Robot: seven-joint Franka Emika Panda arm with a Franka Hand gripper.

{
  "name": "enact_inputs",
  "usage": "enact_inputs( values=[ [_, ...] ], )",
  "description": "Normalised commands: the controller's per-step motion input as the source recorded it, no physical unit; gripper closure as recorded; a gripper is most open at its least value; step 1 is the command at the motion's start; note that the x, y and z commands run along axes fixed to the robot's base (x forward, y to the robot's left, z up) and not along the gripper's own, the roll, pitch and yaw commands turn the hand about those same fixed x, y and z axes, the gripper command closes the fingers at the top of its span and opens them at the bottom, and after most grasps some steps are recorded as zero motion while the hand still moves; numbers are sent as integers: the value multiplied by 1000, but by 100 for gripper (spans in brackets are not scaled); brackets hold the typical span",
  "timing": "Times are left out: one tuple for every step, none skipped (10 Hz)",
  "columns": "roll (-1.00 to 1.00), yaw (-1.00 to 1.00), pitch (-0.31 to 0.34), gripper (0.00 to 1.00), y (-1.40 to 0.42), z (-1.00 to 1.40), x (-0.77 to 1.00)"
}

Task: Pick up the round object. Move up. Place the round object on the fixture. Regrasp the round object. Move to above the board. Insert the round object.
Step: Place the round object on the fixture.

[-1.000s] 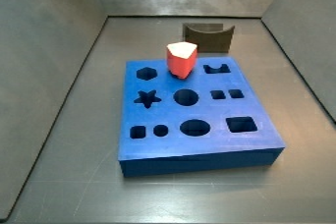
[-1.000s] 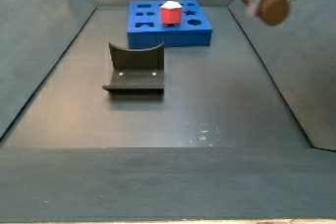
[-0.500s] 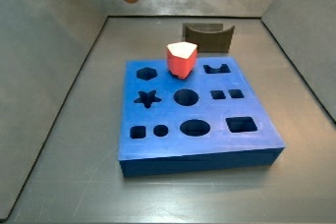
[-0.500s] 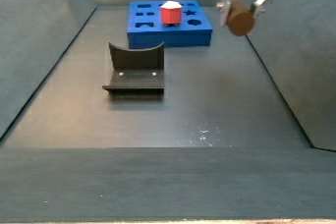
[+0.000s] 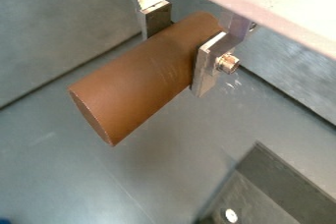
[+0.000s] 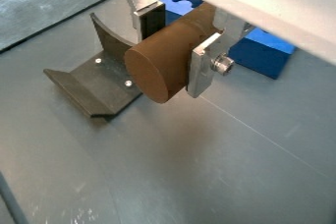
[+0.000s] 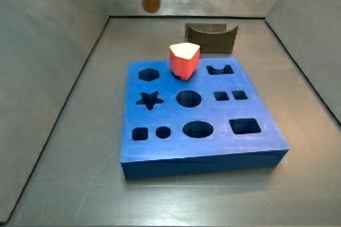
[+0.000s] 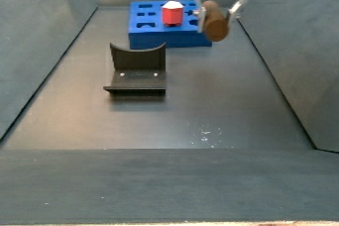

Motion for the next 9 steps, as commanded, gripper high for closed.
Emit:
enact_inputs(
  values=[
    [228,34,-10,100,-69,-152,1000],
    [240,38,1,100,-60,-138,1000],
    [-1000,115,155,100,193,437,1000],
    [-1000,112,160,100,202,460,1000],
    [-1000,80,187,100,195,430,1000],
    [-1000,61,188,100,190,374,1000],
    [-1000,50,193,100,175,313,1000],
    [-1000,38,203,100,156,257,1000],
    [-1000,19,219,100,130,183,1000]
  ],
)
